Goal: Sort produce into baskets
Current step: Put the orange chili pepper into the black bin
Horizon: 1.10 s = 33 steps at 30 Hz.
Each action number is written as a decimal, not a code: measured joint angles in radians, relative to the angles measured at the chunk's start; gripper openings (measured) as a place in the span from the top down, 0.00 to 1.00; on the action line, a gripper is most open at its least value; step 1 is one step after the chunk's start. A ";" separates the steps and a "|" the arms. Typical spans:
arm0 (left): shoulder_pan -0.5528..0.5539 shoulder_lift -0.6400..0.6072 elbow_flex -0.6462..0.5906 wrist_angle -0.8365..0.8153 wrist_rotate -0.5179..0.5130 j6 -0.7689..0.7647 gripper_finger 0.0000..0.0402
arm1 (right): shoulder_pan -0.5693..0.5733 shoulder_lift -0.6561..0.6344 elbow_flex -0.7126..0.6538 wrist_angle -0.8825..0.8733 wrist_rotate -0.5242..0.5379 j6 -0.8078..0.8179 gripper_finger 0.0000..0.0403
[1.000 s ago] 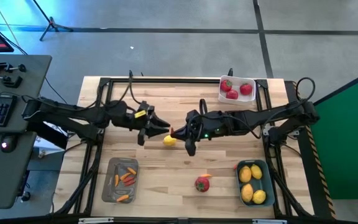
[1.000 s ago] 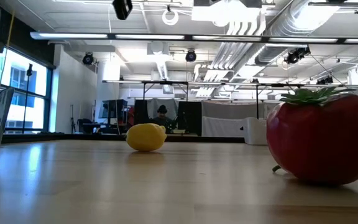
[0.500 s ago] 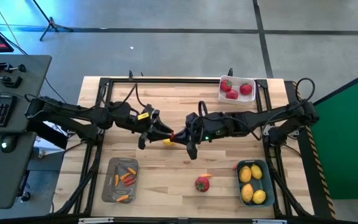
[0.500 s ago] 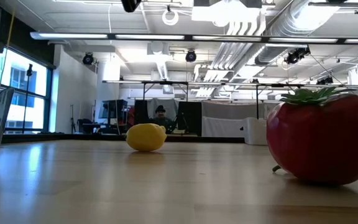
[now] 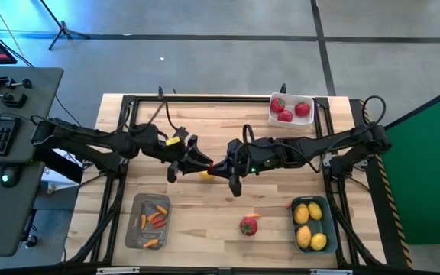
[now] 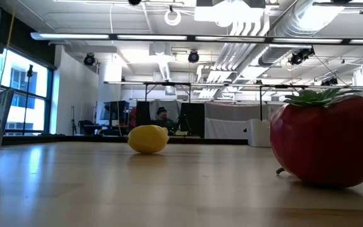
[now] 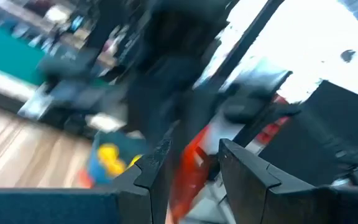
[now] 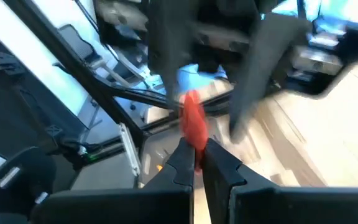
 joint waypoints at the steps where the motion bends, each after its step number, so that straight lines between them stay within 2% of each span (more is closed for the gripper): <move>1: 0.001 0.000 0.007 0.016 0.014 -0.001 0.70 | -0.002 0.003 -0.002 -0.010 -0.001 0.000 1.00; 5: 0.014 -0.001 0.006 0.029 0.055 -0.033 0.70 | -0.003 0.009 -0.006 -0.013 -0.004 0.005 1.00; 10: 0.014 0.003 0.005 -0.012 0.060 -0.051 0.70 | -0.002 0.004 -0.004 -0.014 -0.011 0.008 1.00; 18: 0.015 0.003 0.004 -0.022 -0.015 -0.011 0.70 | -0.002 0.004 -0.004 -0.010 -0.010 0.009 1.00; 25: 0.071 -0.029 0.000 -0.027 -0.033 0.008 0.70 | 0.008 0.003 -0.002 0.004 -0.022 0.025 1.00; 30: 0.088 -0.040 0.000 -0.029 0.062 -0.013 0.70 | 0.017 0.001 -0.002 0.002 -0.020 0.027 1.00; 33: 0.074 -0.035 0.000 -0.026 0.085 -0.011 0.70 | 0.017 0.001 -0.002 0.001 -0.017 0.027 1.00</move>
